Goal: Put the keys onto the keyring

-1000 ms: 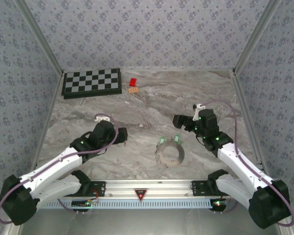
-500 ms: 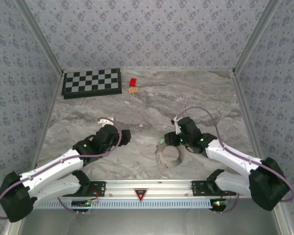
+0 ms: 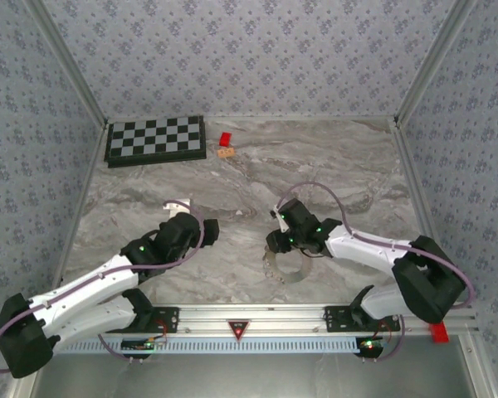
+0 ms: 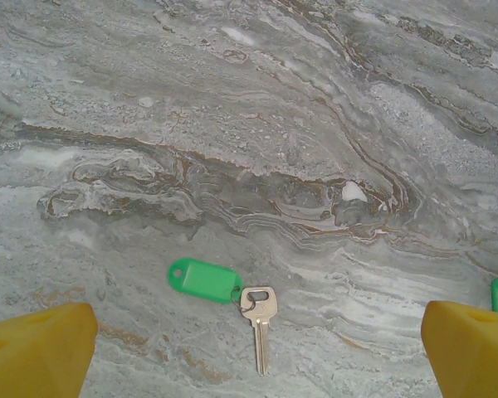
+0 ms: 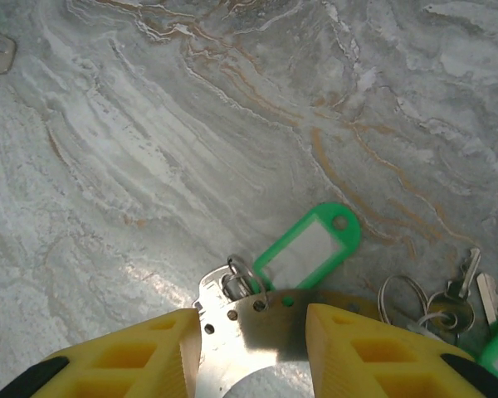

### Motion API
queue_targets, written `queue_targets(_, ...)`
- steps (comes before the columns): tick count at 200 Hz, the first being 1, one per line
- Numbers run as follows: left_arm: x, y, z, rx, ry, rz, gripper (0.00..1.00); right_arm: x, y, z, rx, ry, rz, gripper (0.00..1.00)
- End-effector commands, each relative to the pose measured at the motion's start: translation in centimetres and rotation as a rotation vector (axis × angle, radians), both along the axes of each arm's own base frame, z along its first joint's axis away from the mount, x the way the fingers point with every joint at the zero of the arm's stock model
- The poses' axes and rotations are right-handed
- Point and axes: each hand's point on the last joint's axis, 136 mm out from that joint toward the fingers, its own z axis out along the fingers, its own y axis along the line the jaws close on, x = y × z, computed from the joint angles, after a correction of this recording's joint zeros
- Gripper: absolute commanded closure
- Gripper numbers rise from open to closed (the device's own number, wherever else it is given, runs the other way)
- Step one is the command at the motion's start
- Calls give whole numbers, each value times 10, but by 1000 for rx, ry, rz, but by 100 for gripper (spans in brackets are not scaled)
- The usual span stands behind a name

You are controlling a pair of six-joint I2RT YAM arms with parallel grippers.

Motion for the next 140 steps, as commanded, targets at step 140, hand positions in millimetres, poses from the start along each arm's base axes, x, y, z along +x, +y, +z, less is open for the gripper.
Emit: queue_targets(140, -3, 5, 9, 23, -19, -5, 1, 4, 11, -20, -60, 49, 61, 85)
